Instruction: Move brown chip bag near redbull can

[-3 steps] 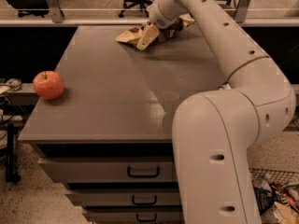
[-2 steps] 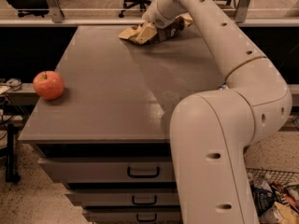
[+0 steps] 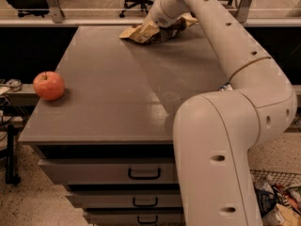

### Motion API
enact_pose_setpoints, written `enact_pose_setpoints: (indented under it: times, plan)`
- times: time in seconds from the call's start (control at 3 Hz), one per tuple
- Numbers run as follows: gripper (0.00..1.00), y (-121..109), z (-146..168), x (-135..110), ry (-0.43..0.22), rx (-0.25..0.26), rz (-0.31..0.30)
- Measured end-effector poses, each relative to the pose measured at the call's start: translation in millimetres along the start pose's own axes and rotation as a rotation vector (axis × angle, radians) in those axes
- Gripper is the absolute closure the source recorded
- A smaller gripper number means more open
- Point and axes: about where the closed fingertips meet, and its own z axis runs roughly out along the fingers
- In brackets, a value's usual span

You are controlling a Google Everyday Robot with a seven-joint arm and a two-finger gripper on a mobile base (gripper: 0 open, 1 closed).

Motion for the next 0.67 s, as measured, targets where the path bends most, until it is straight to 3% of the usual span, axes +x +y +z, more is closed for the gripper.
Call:
enact_pose_setpoints:
  times: [0.33,0.67]
  plan:
    - [1.00,-4,-10,-2,-0.006,0.016,-0.005]
    - [1.00,-8,-36,-12,-0.004,0.047,-0.049]
